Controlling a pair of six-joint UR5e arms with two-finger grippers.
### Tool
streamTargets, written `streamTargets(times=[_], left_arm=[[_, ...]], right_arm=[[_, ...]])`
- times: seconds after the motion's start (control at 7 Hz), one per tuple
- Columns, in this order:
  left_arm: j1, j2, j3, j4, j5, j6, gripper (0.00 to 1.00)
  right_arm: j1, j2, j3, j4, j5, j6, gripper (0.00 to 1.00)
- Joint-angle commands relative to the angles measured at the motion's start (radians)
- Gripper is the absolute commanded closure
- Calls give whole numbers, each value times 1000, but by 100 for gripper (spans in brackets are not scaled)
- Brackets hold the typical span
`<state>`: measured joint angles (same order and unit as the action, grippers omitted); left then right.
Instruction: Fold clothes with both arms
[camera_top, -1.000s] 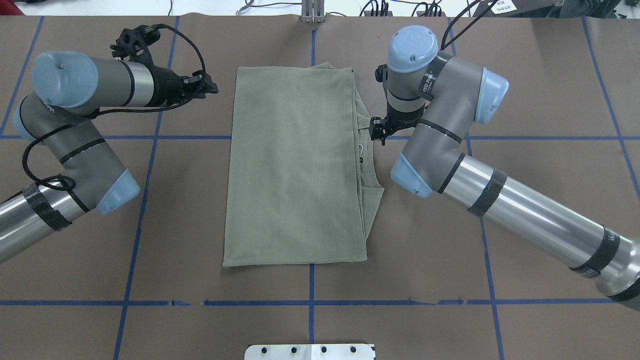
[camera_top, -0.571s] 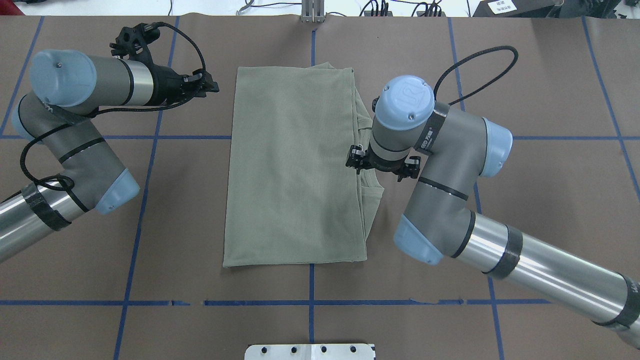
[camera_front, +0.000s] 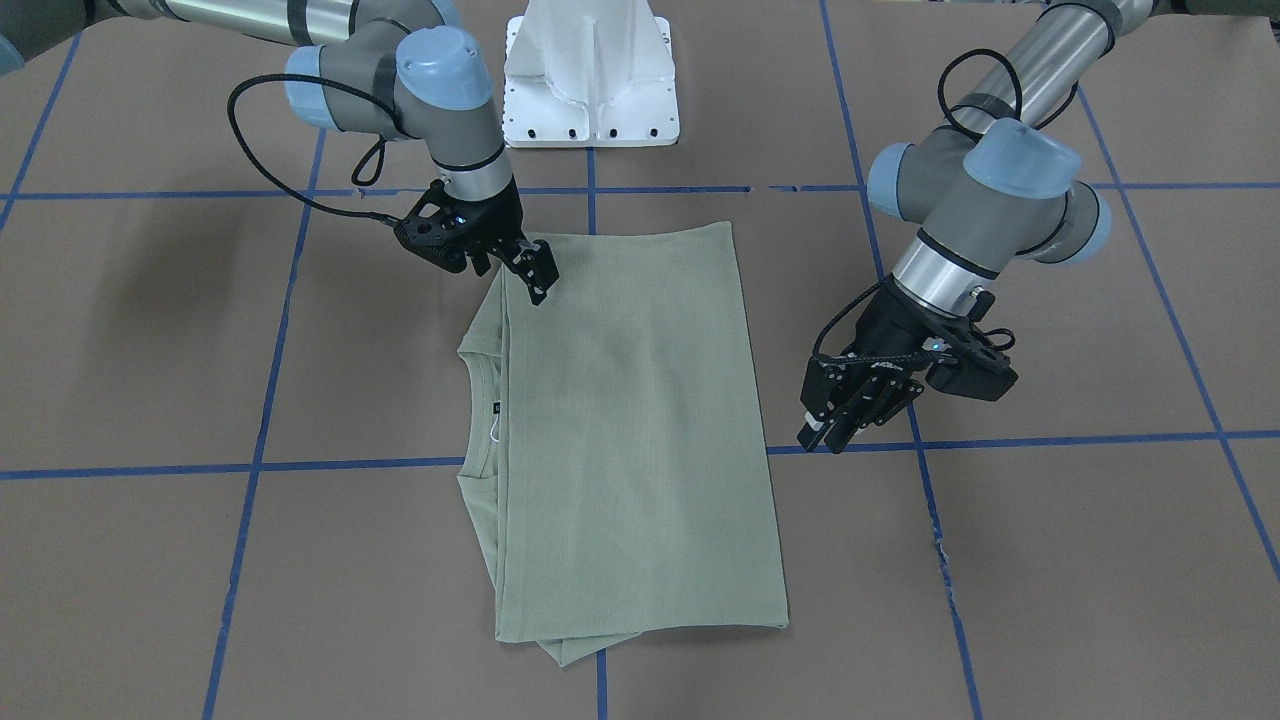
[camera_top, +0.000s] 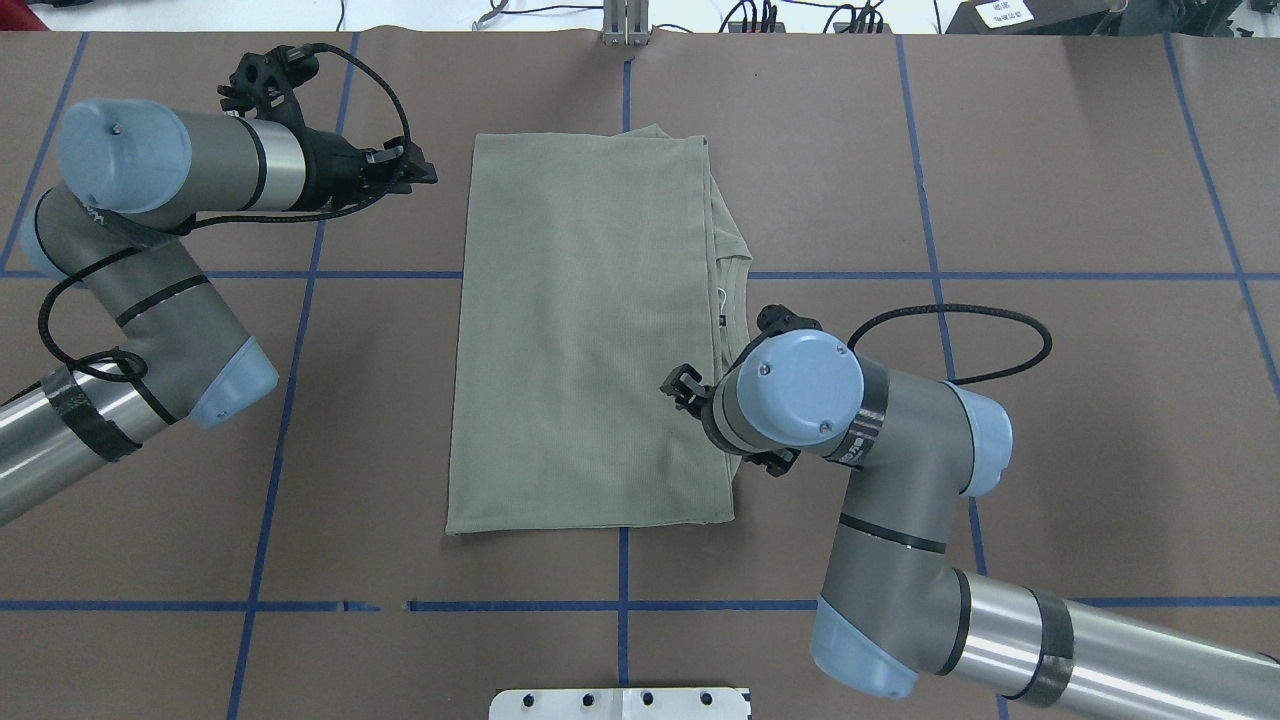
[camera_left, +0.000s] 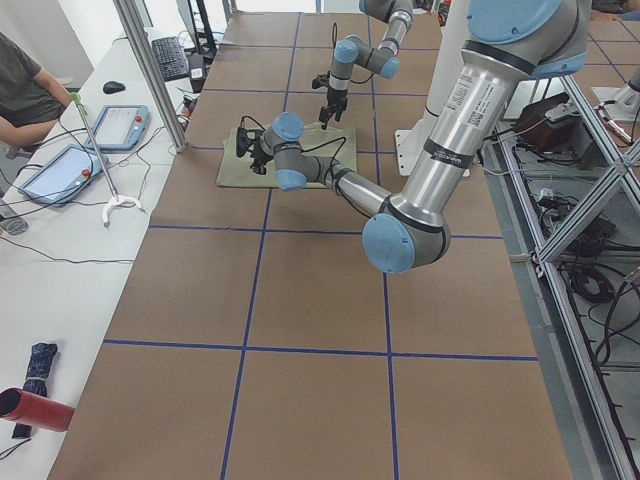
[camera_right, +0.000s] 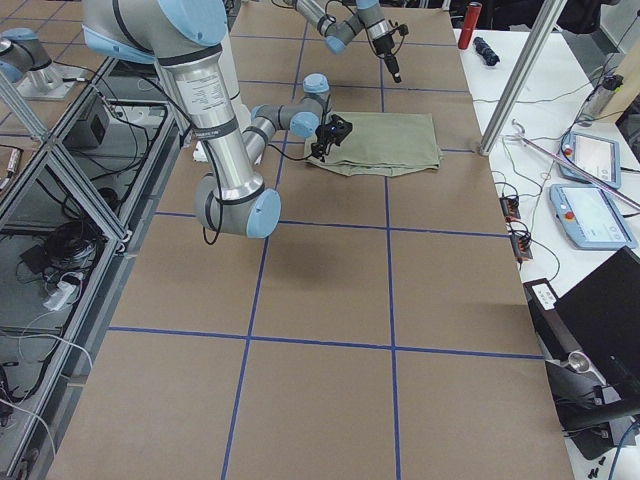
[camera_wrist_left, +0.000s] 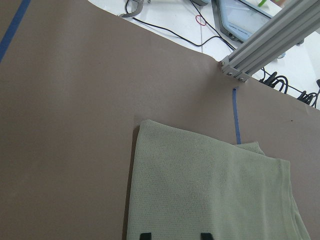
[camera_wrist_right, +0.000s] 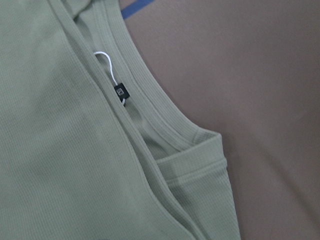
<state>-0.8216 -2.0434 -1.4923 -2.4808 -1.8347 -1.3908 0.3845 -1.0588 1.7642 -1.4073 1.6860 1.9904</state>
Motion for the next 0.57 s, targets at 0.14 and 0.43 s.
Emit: streamTargets(times=[0.14, 0.43], left_arm=[[-1, 0, -9, 13, 0, -1, 56], [-1, 0, -16, 19, 0, -7, 56]], right_arm=[[-68, -18, 9, 8, -47, 90, 0], [-70, -26, 6, 8, -49, 93, 0]])
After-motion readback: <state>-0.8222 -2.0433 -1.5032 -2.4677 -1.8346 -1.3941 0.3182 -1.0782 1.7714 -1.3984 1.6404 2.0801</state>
